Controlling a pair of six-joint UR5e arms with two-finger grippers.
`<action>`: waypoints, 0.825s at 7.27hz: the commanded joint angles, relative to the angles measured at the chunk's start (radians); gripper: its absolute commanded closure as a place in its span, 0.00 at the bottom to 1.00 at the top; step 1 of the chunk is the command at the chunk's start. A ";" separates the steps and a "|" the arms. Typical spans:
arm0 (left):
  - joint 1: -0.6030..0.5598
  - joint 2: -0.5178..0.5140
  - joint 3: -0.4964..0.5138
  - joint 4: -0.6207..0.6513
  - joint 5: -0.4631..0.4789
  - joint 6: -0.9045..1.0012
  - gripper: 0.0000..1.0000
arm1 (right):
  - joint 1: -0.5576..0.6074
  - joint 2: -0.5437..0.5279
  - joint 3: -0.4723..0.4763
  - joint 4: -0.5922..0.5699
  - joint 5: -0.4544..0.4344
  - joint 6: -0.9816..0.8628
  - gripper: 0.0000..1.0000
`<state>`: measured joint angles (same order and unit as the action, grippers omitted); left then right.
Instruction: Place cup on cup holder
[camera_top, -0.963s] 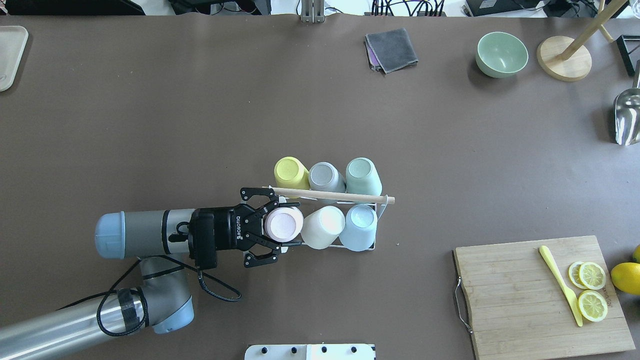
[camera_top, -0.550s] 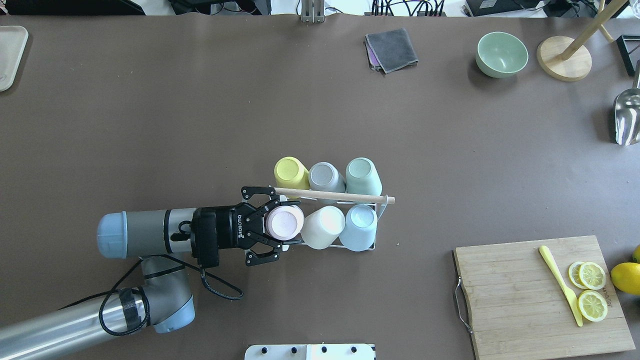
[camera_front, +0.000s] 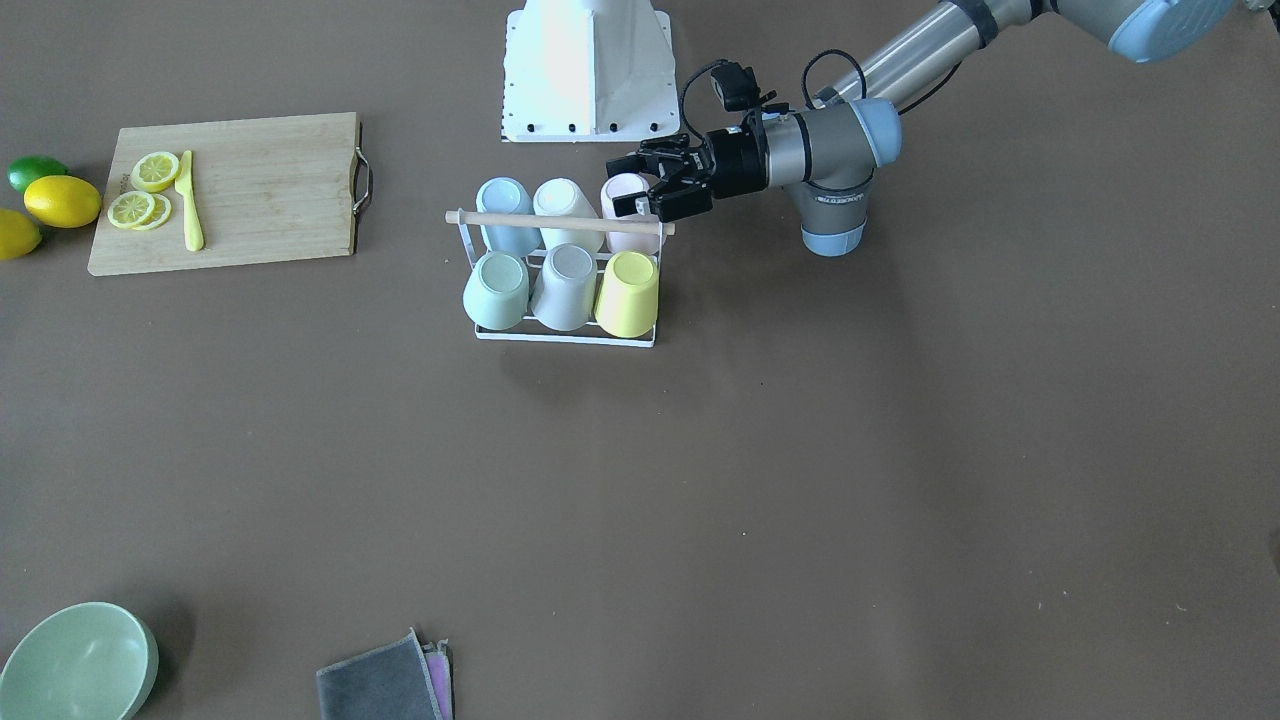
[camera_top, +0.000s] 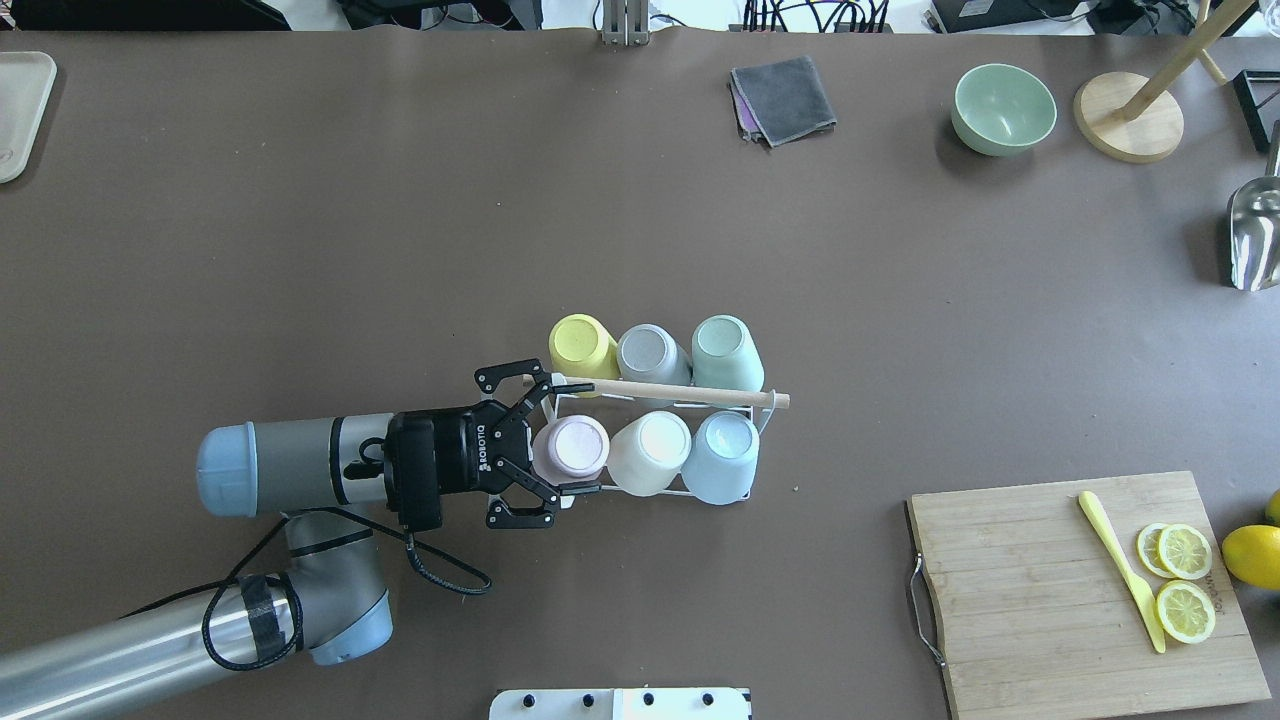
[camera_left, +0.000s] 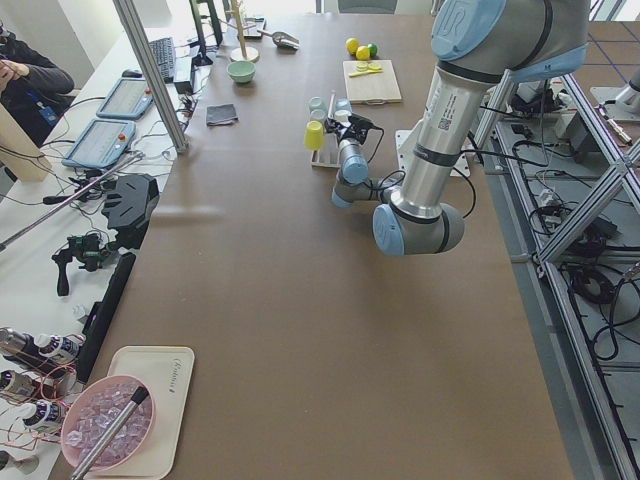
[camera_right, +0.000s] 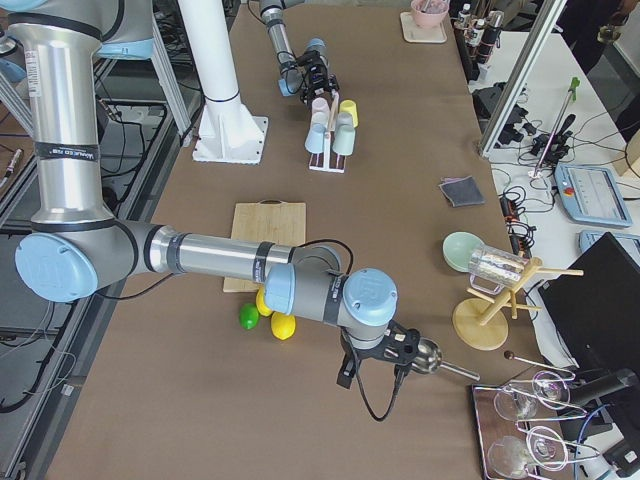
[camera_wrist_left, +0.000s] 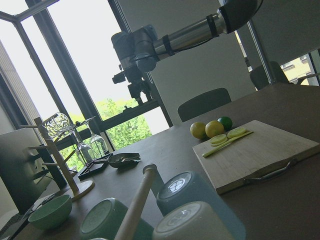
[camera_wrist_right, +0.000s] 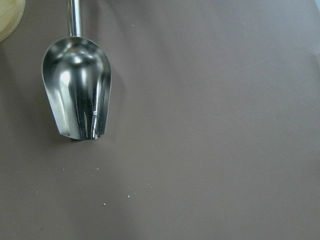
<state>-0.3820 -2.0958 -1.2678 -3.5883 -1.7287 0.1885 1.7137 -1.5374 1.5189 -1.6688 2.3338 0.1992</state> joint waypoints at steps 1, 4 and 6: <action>-0.006 -0.001 -0.008 -0.001 0.000 -0.070 0.02 | -0.041 0.025 0.001 -0.026 -0.007 0.000 0.00; -0.087 0.013 -0.106 0.150 -0.009 -0.277 0.02 | -0.078 0.030 0.052 -0.026 -0.017 0.000 0.00; -0.162 0.017 -0.195 0.358 -0.011 -0.430 0.02 | -0.078 0.027 0.102 -0.026 -0.042 0.000 0.00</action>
<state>-0.5017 -2.0828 -1.4081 -3.3522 -1.7379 -0.1468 1.6360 -1.5066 1.5862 -1.6946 2.3109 0.1994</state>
